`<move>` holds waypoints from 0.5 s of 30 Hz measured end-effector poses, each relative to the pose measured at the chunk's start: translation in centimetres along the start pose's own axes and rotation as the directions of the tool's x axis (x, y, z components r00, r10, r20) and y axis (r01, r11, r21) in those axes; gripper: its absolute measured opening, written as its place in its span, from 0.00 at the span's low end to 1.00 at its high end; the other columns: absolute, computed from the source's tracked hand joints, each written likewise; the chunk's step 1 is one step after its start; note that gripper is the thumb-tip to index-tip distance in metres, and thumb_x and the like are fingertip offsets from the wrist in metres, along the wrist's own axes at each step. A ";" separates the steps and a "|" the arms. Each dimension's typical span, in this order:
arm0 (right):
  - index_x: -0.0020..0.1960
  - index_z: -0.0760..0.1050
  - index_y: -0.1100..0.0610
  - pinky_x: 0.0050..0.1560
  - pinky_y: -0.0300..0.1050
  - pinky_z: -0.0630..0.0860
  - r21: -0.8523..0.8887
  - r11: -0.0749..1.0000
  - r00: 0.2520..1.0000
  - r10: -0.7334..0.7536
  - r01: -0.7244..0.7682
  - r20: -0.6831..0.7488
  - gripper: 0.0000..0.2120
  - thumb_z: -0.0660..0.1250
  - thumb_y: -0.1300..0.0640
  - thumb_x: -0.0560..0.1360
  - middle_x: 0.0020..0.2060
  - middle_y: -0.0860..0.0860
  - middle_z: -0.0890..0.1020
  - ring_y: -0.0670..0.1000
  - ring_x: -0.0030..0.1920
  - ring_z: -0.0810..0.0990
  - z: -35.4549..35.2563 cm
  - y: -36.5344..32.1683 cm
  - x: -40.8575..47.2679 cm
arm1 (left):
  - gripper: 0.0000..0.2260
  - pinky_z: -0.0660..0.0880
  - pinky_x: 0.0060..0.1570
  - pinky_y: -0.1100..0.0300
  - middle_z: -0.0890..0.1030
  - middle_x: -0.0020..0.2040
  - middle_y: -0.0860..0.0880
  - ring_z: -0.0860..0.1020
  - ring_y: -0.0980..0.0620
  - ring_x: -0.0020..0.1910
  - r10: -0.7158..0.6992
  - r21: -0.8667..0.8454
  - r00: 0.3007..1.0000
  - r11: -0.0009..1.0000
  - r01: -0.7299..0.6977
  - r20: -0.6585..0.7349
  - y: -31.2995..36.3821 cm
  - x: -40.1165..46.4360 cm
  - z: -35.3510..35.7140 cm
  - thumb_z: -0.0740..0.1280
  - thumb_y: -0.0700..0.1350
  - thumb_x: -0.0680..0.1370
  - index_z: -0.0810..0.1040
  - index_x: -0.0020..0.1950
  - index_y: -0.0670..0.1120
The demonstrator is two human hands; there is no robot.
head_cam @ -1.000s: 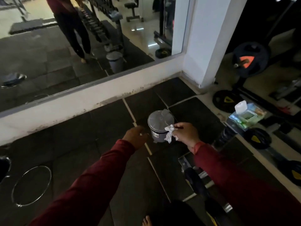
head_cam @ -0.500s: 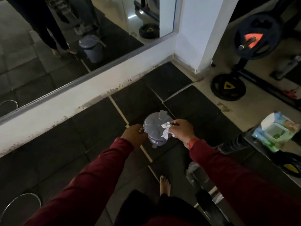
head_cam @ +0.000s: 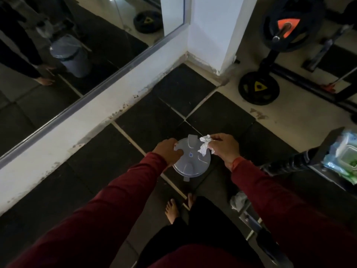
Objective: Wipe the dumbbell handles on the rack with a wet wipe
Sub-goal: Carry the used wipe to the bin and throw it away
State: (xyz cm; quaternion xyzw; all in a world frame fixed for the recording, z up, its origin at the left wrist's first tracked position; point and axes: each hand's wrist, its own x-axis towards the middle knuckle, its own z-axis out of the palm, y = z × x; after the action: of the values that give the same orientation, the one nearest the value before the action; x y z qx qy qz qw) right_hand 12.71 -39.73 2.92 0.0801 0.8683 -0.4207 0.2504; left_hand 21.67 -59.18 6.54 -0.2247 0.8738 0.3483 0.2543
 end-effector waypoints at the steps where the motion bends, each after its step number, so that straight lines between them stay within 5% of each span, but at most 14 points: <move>1: 0.56 0.83 0.54 0.51 0.53 0.83 0.009 1.000 1.000 0.007 -0.007 -0.017 0.17 0.71 0.58 0.67 0.46 0.50 0.86 0.50 0.47 0.84 0.2 -0.2 0.2 | 0.21 0.72 0.61 0.54 0.74 0.66 0.46 0.74 0.49 0.62 0.011 0.005 1.000 1.000 -0.011 0.010 -0.1 0.7 -0.4 0.66 0.52 0.78 0.71 0.70 0.48; 10: 0.60 0.82 0.55 0.52 0.41 0.80 0.032 0.999 0.999 -0.004 0.006 -0.053 0.19 0.75 0.60 0.69 0.53 0.49 0.85 0.47 0.51 0.83 1.5 -1.6 2.6 | 0.20 0.71 0.56 0.57 0.74 0.66 0.46 0.74 0.49 0.61 0.033 -0.006 0.998 0.999 -0.033 0.046 -0.8 4.4 -2.8 0.66 0.51 0.78 0.71 0.69 0.48; 15: 0.59 0.83 0.55 0.57 0.47 0.81 0.026 1.000 0.998 0.014 -0.012 -0.054 0.18 0.76 0.59 0.69 0.53 0.50 0.85 0.48 0.52 0.83 2.1 -1.0 3.9 | 0.20 0.69 0.53 0.59 0.74 0.66 0.47 0.74 0.50 0.61 0.010 -0.029 0.998 1.000 -0.008 0.055 -0.6 6.2 -3.1 0.66 0.51 0.78 0.70 0.69 0.48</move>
State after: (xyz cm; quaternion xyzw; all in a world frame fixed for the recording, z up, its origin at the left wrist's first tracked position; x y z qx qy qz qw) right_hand 9.78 -42.24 0.57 0.1003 0.8688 -0.4276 0.2286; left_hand 16.36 -63.14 4.45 -0.2146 0.8625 0.3679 0.2734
